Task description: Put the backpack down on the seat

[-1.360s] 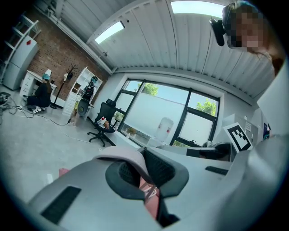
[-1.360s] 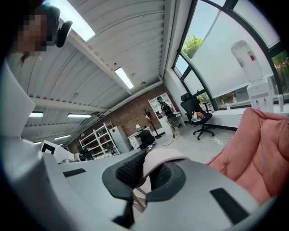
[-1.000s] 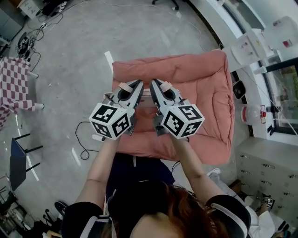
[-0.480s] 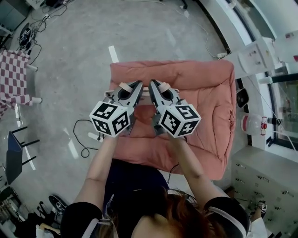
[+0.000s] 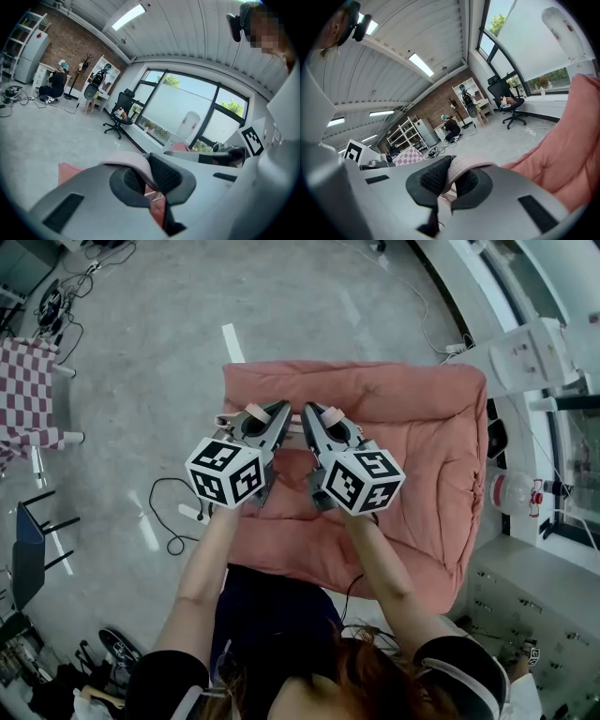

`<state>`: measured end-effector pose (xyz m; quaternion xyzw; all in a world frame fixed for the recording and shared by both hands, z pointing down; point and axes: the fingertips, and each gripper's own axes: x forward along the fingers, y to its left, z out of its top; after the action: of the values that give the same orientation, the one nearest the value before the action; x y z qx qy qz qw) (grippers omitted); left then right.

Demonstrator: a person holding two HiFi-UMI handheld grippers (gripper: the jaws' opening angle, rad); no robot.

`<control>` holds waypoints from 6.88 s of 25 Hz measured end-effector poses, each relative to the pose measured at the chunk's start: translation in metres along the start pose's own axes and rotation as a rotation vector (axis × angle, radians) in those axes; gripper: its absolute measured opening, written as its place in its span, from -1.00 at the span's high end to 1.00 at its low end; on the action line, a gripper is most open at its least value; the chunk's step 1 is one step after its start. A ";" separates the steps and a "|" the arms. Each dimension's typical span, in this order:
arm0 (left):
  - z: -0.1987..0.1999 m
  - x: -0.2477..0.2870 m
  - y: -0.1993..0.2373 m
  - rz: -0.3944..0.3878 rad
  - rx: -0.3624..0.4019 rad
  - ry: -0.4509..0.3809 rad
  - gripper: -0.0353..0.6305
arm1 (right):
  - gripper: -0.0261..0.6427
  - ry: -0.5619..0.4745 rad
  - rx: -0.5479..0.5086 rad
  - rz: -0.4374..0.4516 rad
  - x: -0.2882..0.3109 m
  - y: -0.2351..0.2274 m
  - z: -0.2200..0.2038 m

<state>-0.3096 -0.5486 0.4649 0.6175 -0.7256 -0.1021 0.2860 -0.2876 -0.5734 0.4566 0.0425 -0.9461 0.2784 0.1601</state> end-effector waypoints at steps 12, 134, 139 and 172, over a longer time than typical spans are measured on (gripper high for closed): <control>-0.033 -0.018 0.002 -0.009 -0.025 0.024 0.83 | 0.83 0.020 -0.007 -0.022 -0.009 0.007 -0.035; -0.498 -0.265 -0.050 0.078 -0.247 0.221 0.83 | 0.49 0.147 0.268 -0.237 -0.225 0.080 -0.531; -0.496 -0.269 -0.054 0.083 -0.315 0.203 0.55 | 0.34 0.074 0.374 -0.221 -0.233 0.077 -0.523; -0.432 -0.342 -0.115 0.135 -0.157 0.216 0.24 | 0.28 -0.069 0.427 -0.242 -0.325 0.113 -0.453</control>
<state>0.0454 -0.1588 0.6606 0.5506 -0.7200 -0.0721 0.4162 0.1265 -0.2368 0.6522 0.1980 -0.8588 0.4491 0.1471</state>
